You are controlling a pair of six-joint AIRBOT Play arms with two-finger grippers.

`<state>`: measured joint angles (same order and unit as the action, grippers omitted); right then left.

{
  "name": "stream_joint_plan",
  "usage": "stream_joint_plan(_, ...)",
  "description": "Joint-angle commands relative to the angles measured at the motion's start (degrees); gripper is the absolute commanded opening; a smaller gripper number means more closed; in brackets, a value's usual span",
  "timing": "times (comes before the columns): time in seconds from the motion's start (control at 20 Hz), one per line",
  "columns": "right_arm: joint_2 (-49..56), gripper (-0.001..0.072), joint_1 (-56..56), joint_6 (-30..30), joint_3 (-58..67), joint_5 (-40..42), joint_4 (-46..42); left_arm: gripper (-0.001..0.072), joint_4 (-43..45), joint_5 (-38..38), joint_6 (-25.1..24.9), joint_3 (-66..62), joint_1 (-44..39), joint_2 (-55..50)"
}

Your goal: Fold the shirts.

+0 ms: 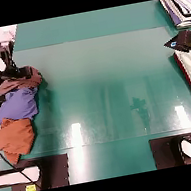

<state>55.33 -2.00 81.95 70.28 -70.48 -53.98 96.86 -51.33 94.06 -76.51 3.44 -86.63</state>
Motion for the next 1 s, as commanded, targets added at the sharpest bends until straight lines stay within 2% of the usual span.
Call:
stream_joint_plan(0.0,0.02,0.0016,0.02,0.09,-0.02,0.07,0.17,0.0336,0.22,2.97,0.24,1.29,1.60,-3.04)
stream_joint_plan(0.05,0.02,0.0017,0.02,0.09,-0.02,0.13,0.35,0.0111,0.20,2.89,0.22,0.39,1.60,-2.99)
stream_joint_plan(0.1,0.00,0.0017,0.04,0.09,-0.02,0.31,0.46,0.0039,0.17,2.05,0.35,-1.07,1.60,-2.99)
stream_joint_plan(0.25,-0.96,0.0017,0.02,0.09,0.00,1.51,0.59,0.0029,-0.76,-2.16,0.63,-7.39,1.49,-1.05)
stream_joint_plan(0.4,-2.99,0.0016,0.02,0.07,3.63,5.25,0.46,0.0029,-2.58,-3.32,-0.44,-15.15,-0.02,6.78)
stream_joint_plan(0.5,-3.13,0.0016,0.02,0.04,9.44,5.62,0.42,0.0029,-2.80,-4.22,-2.89,-21.00,-3.08,13.75)
stream_joint_plan(0.75,-0.76,0.0017,0.02,0.02,23.21,3.80,0.39,0.0028,-2.80,-10.82,-3.04,-29.64,-16.94,25.44)
stream_joint_plan(0.95,2.16,0.0017,0.02,0.00,31.39,-0.48,0.35,0.0028,-2.80,-21.11,-0.92,-28.50,-31.93,25.31)
